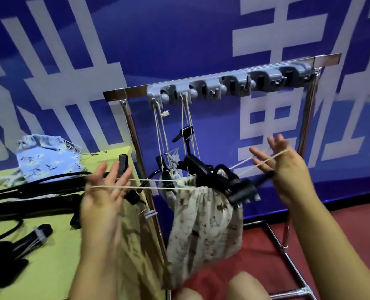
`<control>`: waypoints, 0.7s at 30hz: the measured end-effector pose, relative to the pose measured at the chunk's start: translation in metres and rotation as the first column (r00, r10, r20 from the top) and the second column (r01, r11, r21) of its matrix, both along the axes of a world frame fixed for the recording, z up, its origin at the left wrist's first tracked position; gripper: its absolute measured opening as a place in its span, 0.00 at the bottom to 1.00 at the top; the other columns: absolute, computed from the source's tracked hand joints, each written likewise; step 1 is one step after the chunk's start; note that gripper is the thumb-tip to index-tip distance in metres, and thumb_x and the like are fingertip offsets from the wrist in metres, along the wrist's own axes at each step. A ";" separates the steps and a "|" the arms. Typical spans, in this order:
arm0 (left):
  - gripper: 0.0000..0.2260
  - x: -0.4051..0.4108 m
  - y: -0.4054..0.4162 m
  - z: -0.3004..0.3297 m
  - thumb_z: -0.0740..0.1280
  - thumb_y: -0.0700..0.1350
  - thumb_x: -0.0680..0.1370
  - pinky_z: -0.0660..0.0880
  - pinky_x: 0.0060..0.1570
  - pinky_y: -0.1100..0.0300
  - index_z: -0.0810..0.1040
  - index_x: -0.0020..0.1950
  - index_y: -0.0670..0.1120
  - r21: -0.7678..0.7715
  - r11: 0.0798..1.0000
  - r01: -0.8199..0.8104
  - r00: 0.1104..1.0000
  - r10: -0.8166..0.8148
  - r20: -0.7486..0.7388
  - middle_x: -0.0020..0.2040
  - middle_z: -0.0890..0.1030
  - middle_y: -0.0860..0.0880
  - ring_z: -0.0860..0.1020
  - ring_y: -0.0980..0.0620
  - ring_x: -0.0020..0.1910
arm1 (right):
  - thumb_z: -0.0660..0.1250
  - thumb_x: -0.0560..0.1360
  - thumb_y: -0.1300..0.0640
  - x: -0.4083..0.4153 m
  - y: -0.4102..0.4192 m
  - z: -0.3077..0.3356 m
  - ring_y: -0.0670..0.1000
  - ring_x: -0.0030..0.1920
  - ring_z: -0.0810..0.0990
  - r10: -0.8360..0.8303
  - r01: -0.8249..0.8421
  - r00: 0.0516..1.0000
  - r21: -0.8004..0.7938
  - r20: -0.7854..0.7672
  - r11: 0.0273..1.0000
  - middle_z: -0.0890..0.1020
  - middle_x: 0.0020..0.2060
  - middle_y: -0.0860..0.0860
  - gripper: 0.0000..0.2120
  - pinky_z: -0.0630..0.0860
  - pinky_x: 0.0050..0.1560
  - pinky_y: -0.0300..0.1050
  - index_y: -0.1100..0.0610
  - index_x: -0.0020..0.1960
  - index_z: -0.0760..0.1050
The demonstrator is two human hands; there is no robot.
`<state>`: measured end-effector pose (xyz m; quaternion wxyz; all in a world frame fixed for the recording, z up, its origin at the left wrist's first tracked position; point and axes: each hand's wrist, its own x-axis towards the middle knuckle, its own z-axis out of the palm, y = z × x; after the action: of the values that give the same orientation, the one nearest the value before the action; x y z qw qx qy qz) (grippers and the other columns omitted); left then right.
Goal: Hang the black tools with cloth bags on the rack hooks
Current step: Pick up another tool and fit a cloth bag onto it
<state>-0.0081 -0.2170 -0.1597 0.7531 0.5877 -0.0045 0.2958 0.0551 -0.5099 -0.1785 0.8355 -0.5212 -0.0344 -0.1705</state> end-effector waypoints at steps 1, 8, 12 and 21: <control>0.29 -0.002 0.007 0.003 0.53 0.64 0.70 0.78 0.55 0.55 0.70 0.63 0.48 -0.154 0.987 0.051 0.999 -0.049 0.017 0.63 0.78 0.44 0.82 0.50 0.53 | 0.62 0.61 0.26 0.000 -0.004 0.001 0.51 0.49 0.84 0.066 -0.055 0.997 0.197 -0.049 0.979 0.67 0.71 0.53 0.53 0.80 0.39 0.39 0.58 0.75 0.54; 0.35 -0.009 0.018 0.015 0.54 0.67 0.64 0.80 0.46 0.57 0.71 0.63 0.45 -0.426 0.880 0.209 0.978 -0.190 0.087 0.56 0.82 0.44 0.82 0.46 0.54 | 0.37 0.72 0.29 0.016 -0.015 -0.008 0.61 0.52 0.82 0.472 -0.330 0.870 0.541 -0.144 0.774 0.79 0.55 0.67 0.45 0.81 0.44 0.59 0.63 0.65 0.67; 0.28 -0.005 0.020 0.004 0.51 0.66 0.72 0.73 0.59 0.50 0.72 0.59 0.47 -0.340 0.940 0.040 0.999 -0.034 0.024 0.53 0.78 0.44 0.78 0.47 0.56 | 0.36 0.71 0.28 0.029 -0.023 -0.013 0.60 0.56 0.79 0.203 -0.126 0.945 0.286 -0.258 0.950 0.77 0.56 0.65 0.44 0.80 0.46 0.51 0.62 0.55 0.74; 0.13 -0.008 0.015 -0.019 0.53 0.51 0.81 0.79 0.52 0.55 0.74 0.52 0.46 -0.271 0.949 -0.162 0.981 0.184 0.060 0.53 0.80 0.44 0.82 0.49 0.54 | 0.36 0.73 0.30 0.045 -0.036 -0.038 0.55 0.47 0.82 0.082 -0.004 0.924 0.205 -0.373 0.979 0.81 0.45 0.60 0.44 0.81 0.41 0.46 0.67 0.53 0.72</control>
<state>-0.0159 -0.2024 -0.1789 0.7951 0.4669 0.0549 0.3831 0.1004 -0.5459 -0.2163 0.8780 -0.4569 0.1338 -0.0504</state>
